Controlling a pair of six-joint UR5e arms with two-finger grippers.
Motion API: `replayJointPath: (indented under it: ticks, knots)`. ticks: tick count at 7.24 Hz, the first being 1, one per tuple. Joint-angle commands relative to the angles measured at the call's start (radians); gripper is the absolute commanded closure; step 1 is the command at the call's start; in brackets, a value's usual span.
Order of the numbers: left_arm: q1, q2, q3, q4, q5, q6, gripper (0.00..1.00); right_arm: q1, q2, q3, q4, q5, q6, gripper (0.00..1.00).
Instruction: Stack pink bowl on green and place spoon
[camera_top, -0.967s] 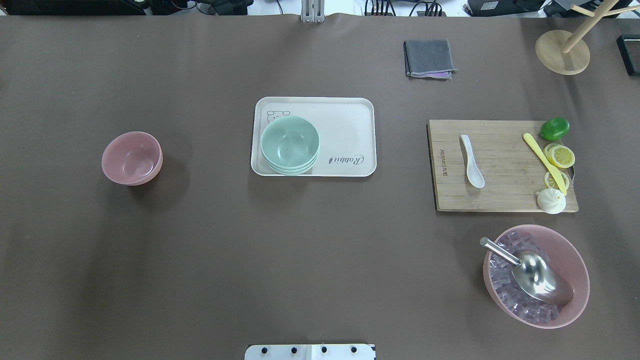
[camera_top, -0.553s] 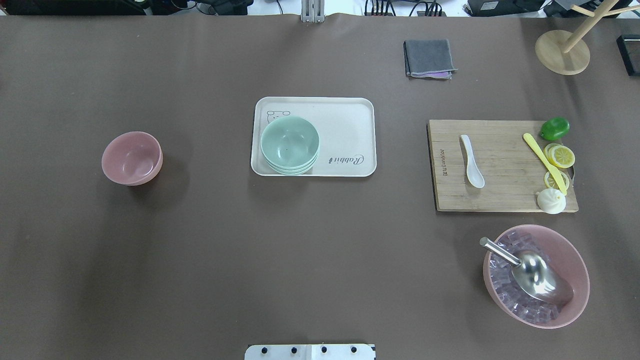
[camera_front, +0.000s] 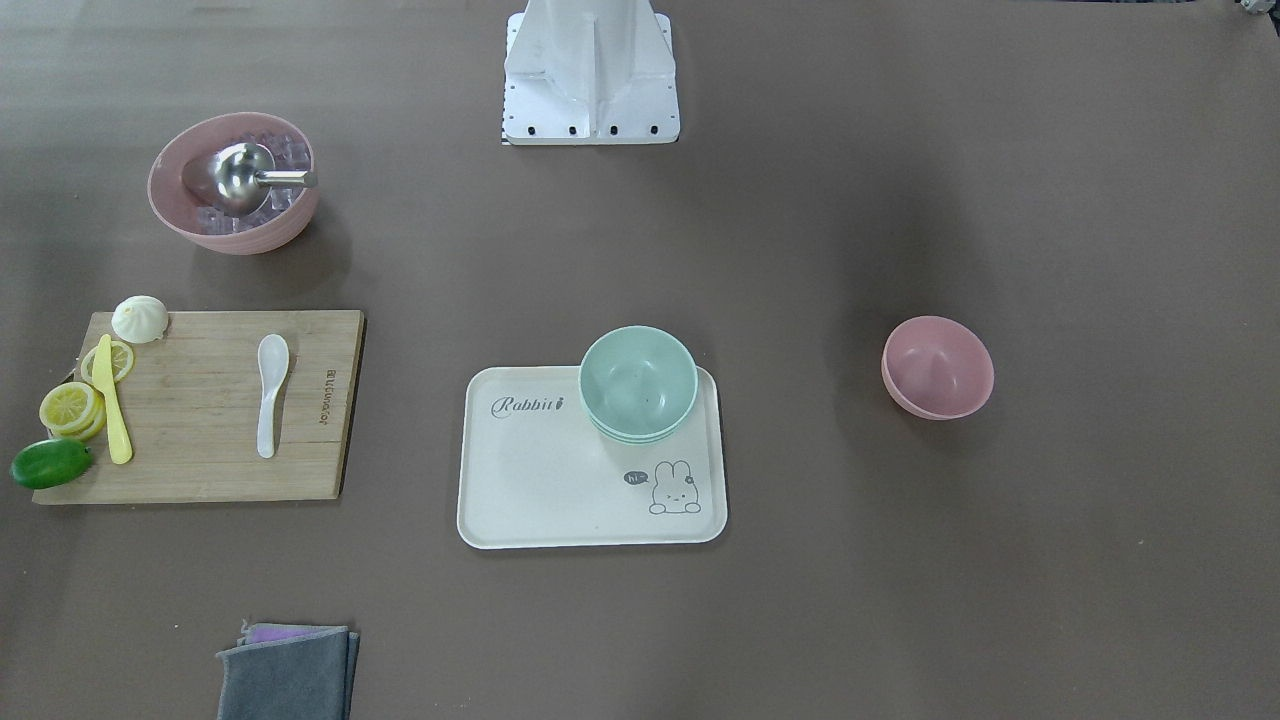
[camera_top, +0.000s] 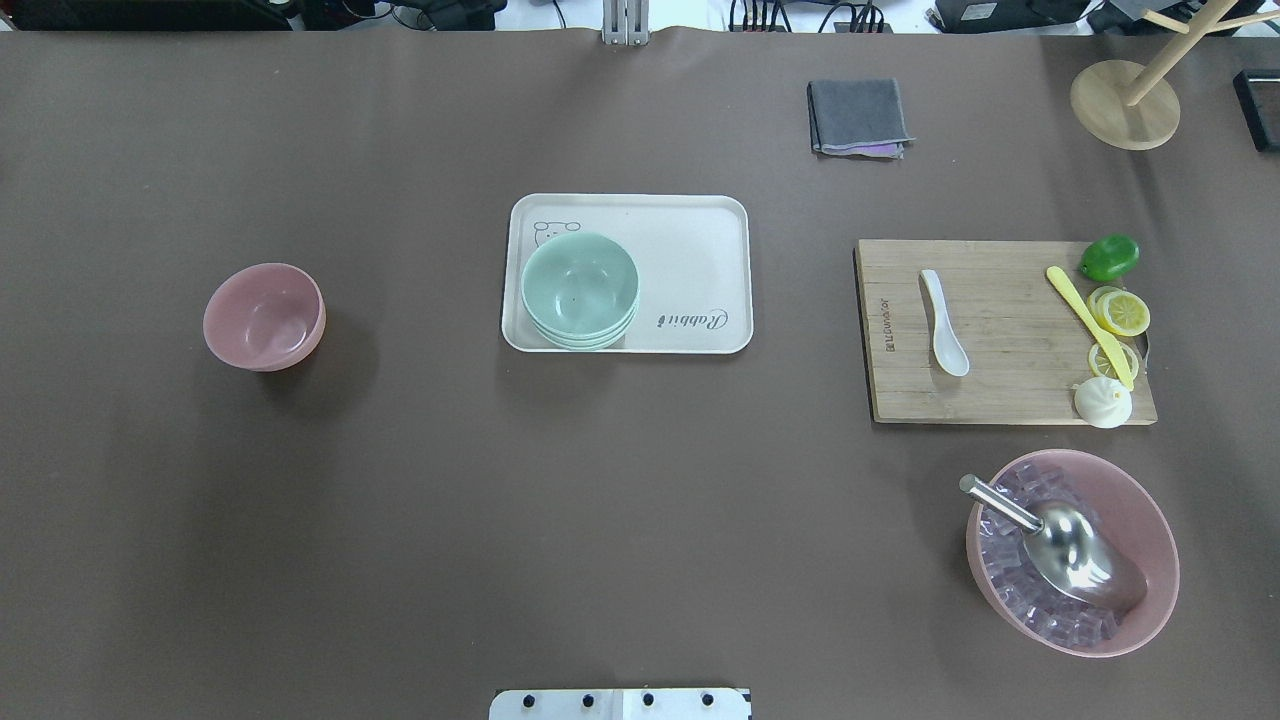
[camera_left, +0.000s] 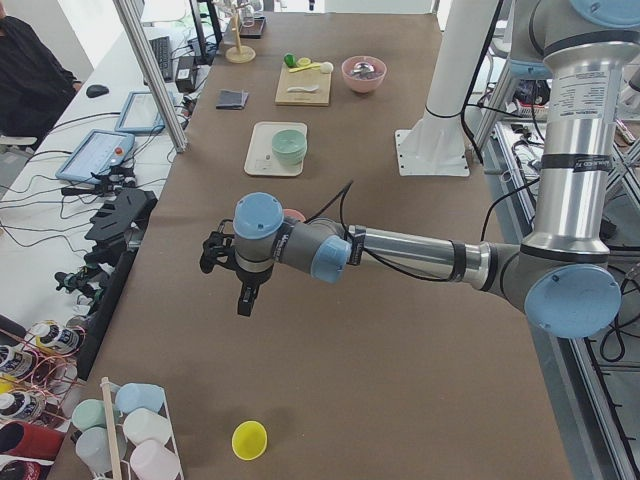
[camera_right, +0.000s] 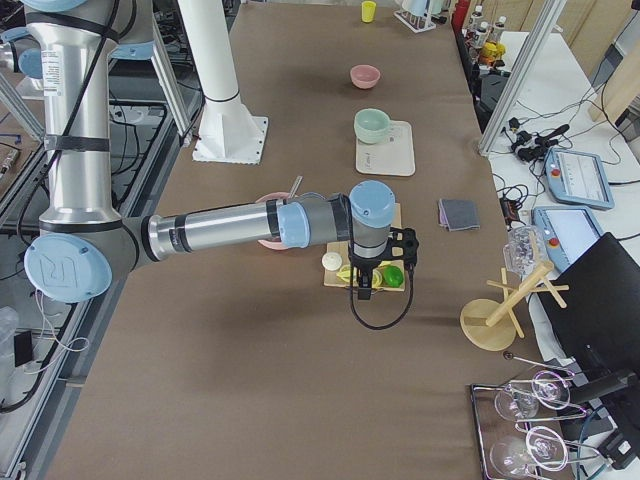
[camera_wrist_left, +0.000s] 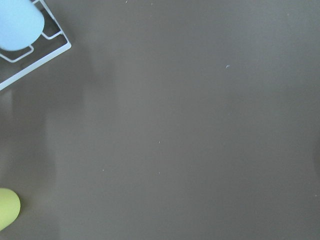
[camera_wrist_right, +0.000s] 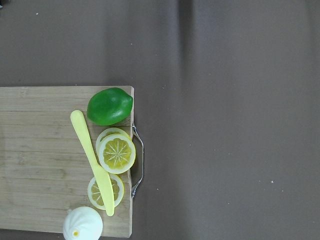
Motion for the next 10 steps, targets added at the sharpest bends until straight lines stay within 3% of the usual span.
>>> replayJointPath:
  ticks: [1,2,4,5,6,8,9,10]
  knots:
    - [0.144,-0.044,0.007,-0.104,-0.013,-0.271,0.02,0.001,0.013,-0.004,-0.001,-0.001,-0.002,0.0]
    - [0.217,-0.05,0.018,-0.19,-0.01,-0.414,0.02,0.001,0.049,-0.016,-0.012,-0.01,-0.002,0.0]
    - [0.362,-0.151,0.085,-0.234,0.015,-0.646,0.02,-0.001,0.041,-0.019,-0.009,-0.013,-0.003,0.0]
    - [0.438,-0.15,0.093,-0.275,0.12,-0.661,0.02,-0.001,0.039,-0.021,-0.004,-0.012,-0.003,0.0]
    - [0.486,-0.152,0.134,-0.328,0.147,-0.693,0.02,-0.001,0.039,-0.019,-0.003,-0.009,-0.002,0.0]
    - [0.537,-0.155,0.22,-0.449,0.143,-0.754,0.02,-0.001,0.045,-0.019,-0.004,-0.005,0.002,0.0]
    - [0.542,-0.159,0.217,-0.45,0.138,-0.765,0.03,-0.001,0.047,-0.018,-0.004,-0.001,0.024,0.0]
    - [0.542,-0.158,0.21,-0.451,0.137,-0.767,0.16,-0.001,0.045,-0.018,-0.003,0.001,0.026,0.0]
